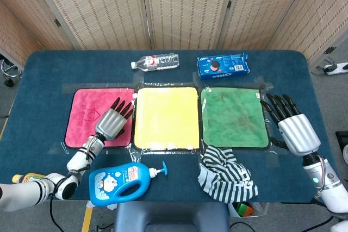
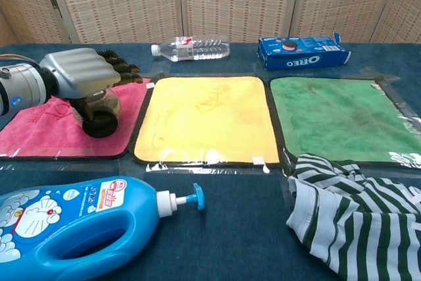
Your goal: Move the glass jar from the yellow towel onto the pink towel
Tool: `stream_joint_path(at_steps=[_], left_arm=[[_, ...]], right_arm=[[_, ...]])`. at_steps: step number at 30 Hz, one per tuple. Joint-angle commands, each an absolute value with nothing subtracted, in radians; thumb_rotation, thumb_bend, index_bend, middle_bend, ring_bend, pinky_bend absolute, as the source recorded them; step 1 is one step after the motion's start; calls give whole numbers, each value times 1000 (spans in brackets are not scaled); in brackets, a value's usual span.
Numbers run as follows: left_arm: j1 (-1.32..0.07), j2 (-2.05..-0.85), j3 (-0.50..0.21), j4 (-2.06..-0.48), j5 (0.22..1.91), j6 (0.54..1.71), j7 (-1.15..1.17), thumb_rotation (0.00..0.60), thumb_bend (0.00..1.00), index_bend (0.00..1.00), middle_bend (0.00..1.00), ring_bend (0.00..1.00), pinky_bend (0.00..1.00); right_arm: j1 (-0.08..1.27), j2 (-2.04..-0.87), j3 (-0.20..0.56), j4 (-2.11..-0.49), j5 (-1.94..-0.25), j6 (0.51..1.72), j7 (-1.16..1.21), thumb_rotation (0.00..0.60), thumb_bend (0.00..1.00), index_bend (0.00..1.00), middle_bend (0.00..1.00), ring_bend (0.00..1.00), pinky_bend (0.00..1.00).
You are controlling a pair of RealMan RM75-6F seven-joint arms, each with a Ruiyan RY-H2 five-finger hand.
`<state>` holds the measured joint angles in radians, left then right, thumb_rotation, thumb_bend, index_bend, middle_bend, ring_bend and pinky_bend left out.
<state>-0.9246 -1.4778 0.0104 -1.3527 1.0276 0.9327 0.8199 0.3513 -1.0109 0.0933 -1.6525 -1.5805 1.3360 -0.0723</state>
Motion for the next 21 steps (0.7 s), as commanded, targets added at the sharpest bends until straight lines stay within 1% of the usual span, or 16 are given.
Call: stream_joint_path(at_steps=[1, 9, 12, 15, 18, 20, 21], left_arm=[[-933, -1484, -12, -1317, 999, 914, 826, 436, 369, 0, 0, 0, 0], [-935, -1501, -36, -1238, 932, 881, 837, 436, 369, 0, 0, 0, 0], [-925, -1491, -35, -1245, 920, 881, 831, 439, 368, 0, 0, 0, 0], [-905, -1461, -41, -1297, 931, 899, 791, 443, 369, 0, 0, 0, 0], [-871, -1404, -52, -1396, 956, 929, 714, 433, 368, 0, 0, 0, 0], [-844, -1362, -63, -1464, 969, 951, 652, 451, 369, 0, 0, 0, 0], [-828, -1339, -69, -1498, 972, 964, 618, 473, 369, 0, 0, 0, 0]], right_arm=[[351, -1011, 94, -1653, -1579, 1335, -74, 600, 159, 0, 0, 0, 0], [347, -1010, 96, -1654, -1573, 1337, -75, 600, 158, 0, 0, 0, 0], [344, -1009, 96, -1653, -1573, 1340, -73, 600, 158, 0, 0, 0, 0], [341, -1006, 96, -1653, -1574, 1343, -70, 600, 159, 0, 0, 0, 0], [335, -1000, 93, -1653, -1572, 1345, -65, 600, 158, 0, 0, 0, 0], [330, -992, 91, -1658, -1566, 1342, -59, 600, 158, 0, 0, 0, 0], [328, -984, 87, -1663, -1563, 1336, -54, 600, 158, 0, 0, 0, 0]])
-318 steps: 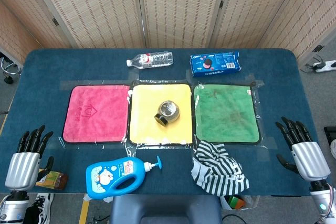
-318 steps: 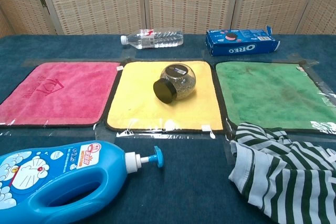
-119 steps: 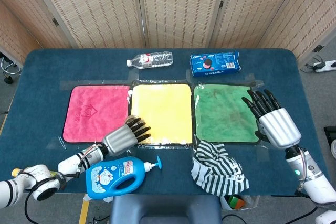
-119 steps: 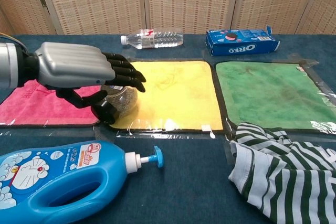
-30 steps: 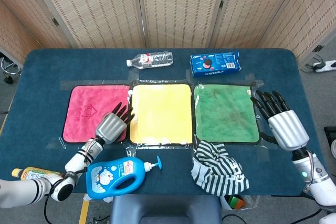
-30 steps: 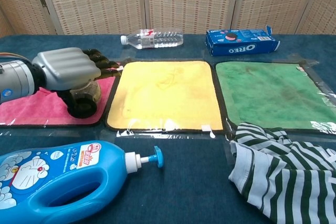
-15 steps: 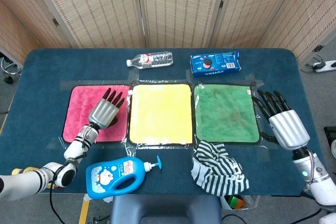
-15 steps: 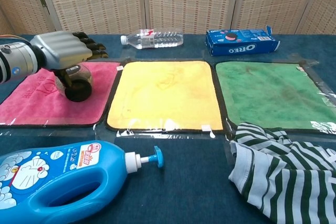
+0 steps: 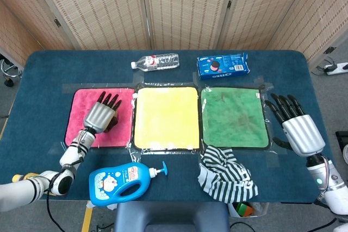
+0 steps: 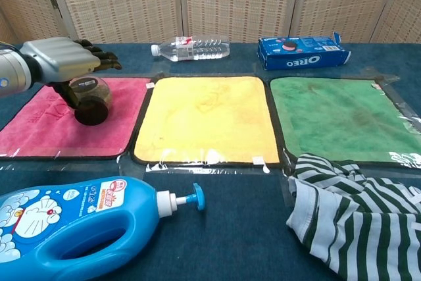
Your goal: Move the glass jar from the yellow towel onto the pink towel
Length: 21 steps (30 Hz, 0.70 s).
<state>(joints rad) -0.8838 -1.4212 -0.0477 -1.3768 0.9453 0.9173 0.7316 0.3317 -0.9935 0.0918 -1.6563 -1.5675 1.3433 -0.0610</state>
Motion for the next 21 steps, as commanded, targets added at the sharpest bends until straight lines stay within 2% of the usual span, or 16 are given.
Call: stream_joint_path(at_steps=[1, 4, 13, 21], left_arm=[[-816, -1322, -74, -1523, 972, 973, 593, 511, 370, 0, 0, 0, 0], [-774, -1267, -88, -1597, 974, 1001, 511, 599, 372, 0, 0, 5, 0], [-607, -1160, -80, -1703, 1048, 1213, 378, 600, 374, 1, 11, 23, 0], [-445, -1134, -38, -1740, 1152, 1407, 300, 600, 380, 41, 39, 40, 0]], right_arm=[[327, -977, 84, -1667, -1561, 1330, -49, 600, 159, 0, 0, 0, 0], [319, -956, 75, -1679, -1557, 1323, -40, 600, 159, 0, 0, 0, 0], [241, -944, 47, -1661, -1554, 1399, 3, 600, 158, 0, 0, 0, 0], [166, -970, 8, -1614, -1559, 1456, 49, 600, 158, 0, 0, 0, 0]])
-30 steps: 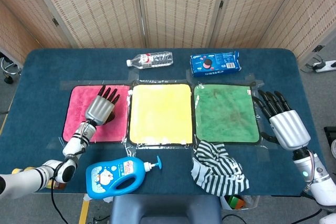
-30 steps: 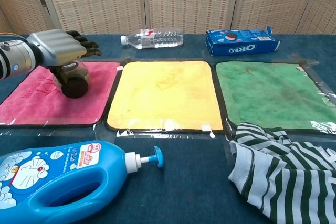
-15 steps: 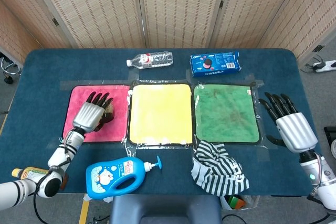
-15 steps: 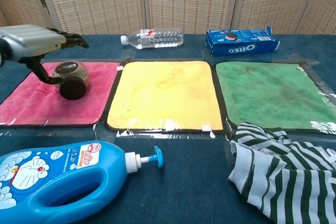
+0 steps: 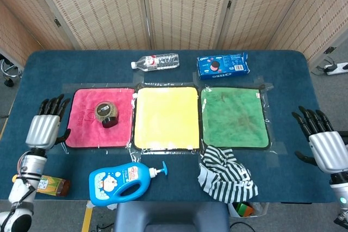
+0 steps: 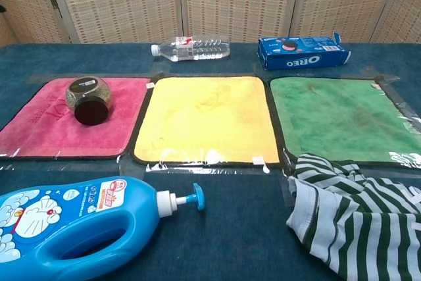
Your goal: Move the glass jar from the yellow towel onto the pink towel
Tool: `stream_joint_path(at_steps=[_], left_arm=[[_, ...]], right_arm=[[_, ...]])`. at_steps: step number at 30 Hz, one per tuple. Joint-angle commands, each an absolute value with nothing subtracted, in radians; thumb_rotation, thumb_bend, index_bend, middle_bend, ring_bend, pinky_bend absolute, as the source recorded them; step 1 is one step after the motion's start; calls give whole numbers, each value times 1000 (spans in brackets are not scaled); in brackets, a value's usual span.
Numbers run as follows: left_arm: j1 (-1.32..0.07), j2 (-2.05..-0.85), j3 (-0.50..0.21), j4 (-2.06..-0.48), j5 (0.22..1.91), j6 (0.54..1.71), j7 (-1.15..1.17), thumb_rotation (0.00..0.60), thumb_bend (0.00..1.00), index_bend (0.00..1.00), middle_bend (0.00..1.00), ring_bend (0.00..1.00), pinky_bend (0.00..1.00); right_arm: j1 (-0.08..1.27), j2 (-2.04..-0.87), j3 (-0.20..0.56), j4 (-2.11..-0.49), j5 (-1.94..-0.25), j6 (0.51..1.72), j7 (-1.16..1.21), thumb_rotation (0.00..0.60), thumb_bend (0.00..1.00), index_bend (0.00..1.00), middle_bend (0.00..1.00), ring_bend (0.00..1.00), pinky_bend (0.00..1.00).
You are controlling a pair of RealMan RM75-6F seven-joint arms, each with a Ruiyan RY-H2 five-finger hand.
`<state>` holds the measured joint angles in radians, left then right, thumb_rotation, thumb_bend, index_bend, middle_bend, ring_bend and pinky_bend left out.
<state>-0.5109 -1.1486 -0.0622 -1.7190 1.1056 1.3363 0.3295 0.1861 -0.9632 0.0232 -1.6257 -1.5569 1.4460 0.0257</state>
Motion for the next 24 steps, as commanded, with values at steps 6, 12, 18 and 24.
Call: stream_joint_path(at_steps=[6, 12, 18, 24], left_arm=[[-337, -1138, 11, -1771, 1231, 1523, 312, 600, 382, 47, 41, 42, 0], [-243, -1163, 35, -1800, 1288, 1625, 316, 600, 385, 51, 41, 43, 0], [-183, -1201, 52, -1794, 1362, 1695, 361, 600, 388, 55, 42, 43, 0], [-164, -1217, 54, -1790, 1413, 1685, 377, 600, 390, 60, 45, 43, 0]], right_arm=[[109, -988, -16, -1596, -1566, 1503, 76, 600, 159, 0, 0, 0, 0], [75, -992, -21, -1595, -1574, 1541, 77, 600, 158, 0, 0, 0, 0], [64, -991, -21, -1615, -1578, 1542, 76, 600, 159, 0, 0, 0, 0], [60, -997, -26, -1624, -1596, 1536, 66, 600, 158, 0, 0, 0, 0]])
